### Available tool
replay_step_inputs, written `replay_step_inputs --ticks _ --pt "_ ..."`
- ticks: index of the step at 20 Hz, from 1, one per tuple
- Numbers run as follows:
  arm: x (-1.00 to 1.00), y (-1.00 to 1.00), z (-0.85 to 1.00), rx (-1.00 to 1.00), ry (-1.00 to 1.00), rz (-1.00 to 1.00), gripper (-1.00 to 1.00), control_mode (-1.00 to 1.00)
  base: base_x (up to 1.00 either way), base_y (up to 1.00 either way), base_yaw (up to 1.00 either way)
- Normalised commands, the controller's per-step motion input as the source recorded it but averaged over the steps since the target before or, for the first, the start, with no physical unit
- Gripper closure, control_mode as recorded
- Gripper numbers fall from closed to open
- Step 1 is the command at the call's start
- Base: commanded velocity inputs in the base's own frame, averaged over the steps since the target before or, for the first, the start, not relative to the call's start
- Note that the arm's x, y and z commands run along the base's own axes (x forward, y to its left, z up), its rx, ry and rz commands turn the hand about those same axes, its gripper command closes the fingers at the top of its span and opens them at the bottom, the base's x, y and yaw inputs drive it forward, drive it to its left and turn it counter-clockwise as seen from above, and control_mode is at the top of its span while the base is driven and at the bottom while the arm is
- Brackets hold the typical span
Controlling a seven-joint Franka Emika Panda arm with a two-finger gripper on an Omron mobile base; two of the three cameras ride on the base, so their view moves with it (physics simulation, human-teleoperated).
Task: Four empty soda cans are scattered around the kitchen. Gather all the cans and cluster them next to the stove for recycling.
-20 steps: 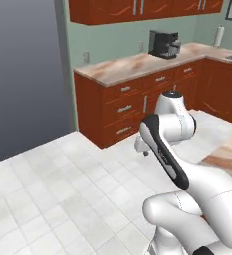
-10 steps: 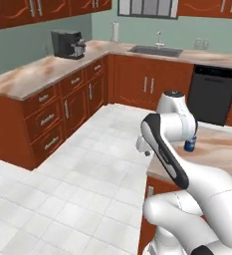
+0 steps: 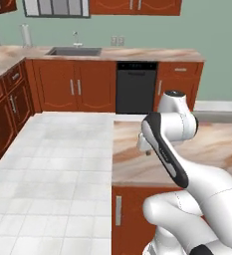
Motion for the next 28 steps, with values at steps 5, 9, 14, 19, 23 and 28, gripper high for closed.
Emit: replay_step_inputs --ticks 5,9,14,19,23,28 --pt "0.0 0.0 0.0 0.0 0.0 0.0 -1.0 1.0 0.26 0.26 -0.35" --pt "0.0 0.0 0.0 0.0 0.0 0.0 -1.0 1.0 0.29 0.35 -0.28" --pt "0.0 0.0 0.0 0.0 0.0 0.0 -1.0 1.0 0.4 0.39 -0.25" --pt "0.0 0.0 0.0 0.0 0.0 0.0 -1.0 1.0 0.43 0.31 -0.15" --pt "0.0 0.0 0.0 0.0 0.0 0.0 -1.0 1.0 0.3 0.22 -0.14" --pt "0.0 0.0 0.0 0.0 0.0 0.0 -1.0 1.0 0.27 0.24 -0.14"
